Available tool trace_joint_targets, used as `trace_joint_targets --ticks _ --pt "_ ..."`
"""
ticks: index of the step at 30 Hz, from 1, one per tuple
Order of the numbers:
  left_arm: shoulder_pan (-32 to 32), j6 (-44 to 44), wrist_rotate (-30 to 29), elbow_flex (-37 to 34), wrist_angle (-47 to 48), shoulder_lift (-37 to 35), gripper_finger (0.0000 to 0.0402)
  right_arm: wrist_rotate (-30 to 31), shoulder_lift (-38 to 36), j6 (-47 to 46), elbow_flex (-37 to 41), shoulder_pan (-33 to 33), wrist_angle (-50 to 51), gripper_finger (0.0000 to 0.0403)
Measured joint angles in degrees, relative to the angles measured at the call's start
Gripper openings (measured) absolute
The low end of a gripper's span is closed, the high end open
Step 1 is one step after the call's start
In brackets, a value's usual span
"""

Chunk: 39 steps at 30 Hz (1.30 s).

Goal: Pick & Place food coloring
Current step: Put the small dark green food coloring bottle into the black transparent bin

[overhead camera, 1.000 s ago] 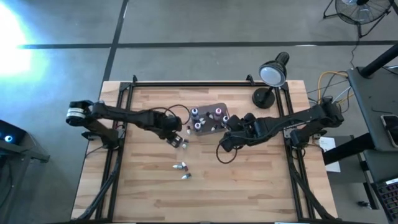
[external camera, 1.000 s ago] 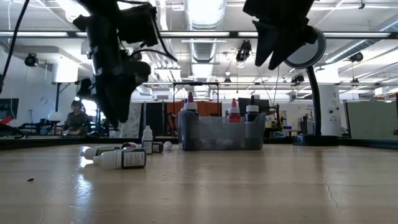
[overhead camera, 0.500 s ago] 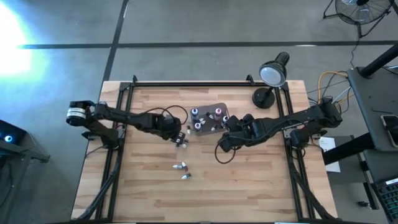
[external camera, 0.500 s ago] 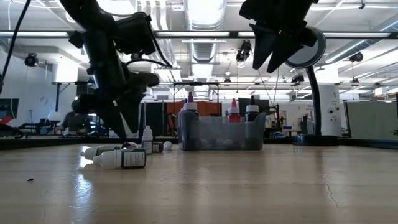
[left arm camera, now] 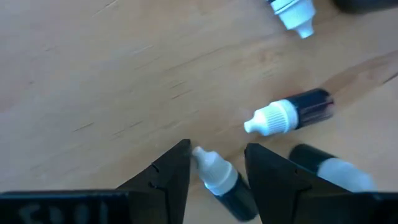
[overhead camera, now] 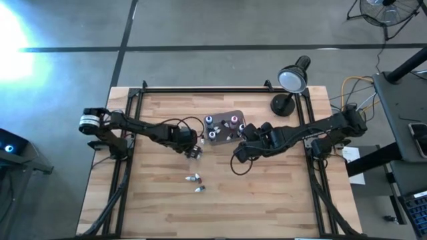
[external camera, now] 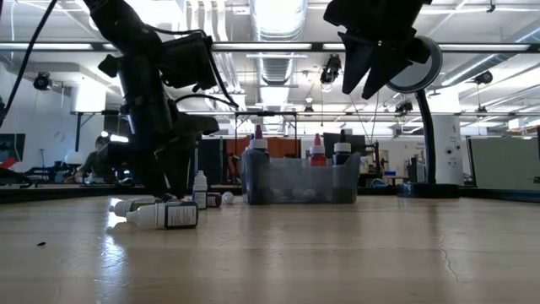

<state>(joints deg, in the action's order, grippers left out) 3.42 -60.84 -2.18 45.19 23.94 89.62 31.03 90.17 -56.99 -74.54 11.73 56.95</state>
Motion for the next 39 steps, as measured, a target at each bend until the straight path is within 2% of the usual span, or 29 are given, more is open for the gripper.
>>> trace_joint_targets --ticks 10,18,23,27,36,39 --pt "-0.22 3.68 1.19 0.3 0.59 0.09 0.0128 0.0 0.0 -0.06 0.0 0.0 0.02 0.0228" --pt "-0.45 3.21 5.75 1.38 2.44 0.4 0.0128 0.04 0.0 -0.06 0.0 0.0 0.02 0.0228" --pt "-0.52 2.69 6.12 1.38 2.88 0.64 0.0127 0.58 0.0 -0.04 0.04 0.0 0.02 0.0228" --pt "-0.55 2.65 4.92 1.34 2.99 0.66 0.0117 0.61 0.0 -0.05 0.04 0.0 0.01 0.0228" --pt "-0.68 4.69 2.09 1.27 2.81 0.57 0.0062 0.59 0.0 -0.05 0.07 0.0 0.02 0.0228" --pt "-0.45 5.02 -1.74 1.24 1.58 0.16 0.0052 0.57 0.0 -0.04 0.07 0.0 0.02 0.0228"
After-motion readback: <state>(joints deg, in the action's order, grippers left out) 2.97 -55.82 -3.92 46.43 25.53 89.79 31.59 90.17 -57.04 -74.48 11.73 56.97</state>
